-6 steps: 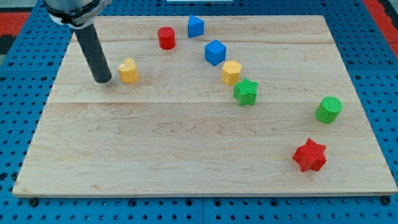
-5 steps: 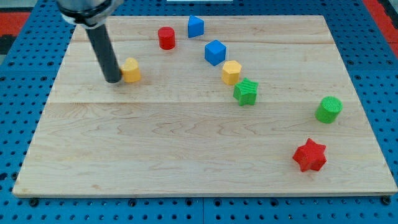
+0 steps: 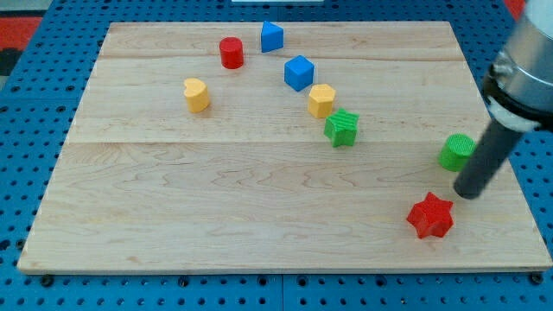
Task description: Move the red star below yellow heart
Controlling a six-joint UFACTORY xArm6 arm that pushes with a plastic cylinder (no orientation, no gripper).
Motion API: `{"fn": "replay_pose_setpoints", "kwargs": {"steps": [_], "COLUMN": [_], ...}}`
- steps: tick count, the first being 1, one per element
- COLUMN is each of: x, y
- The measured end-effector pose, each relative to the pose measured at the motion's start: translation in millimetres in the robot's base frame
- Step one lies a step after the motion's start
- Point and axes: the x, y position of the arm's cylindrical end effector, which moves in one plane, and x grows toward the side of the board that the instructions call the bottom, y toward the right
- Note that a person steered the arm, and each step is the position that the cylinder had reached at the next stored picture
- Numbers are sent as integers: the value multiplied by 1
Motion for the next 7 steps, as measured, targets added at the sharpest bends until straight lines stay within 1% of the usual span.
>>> {"fn": "replay_pose_setpoints", "kwargs": {"steps": [1,2,3,4,5,6,7], "x": [41,44,4,-4,13,3,-32], "y": [-26,-90,-185,-172,-64,-42,-135]}}
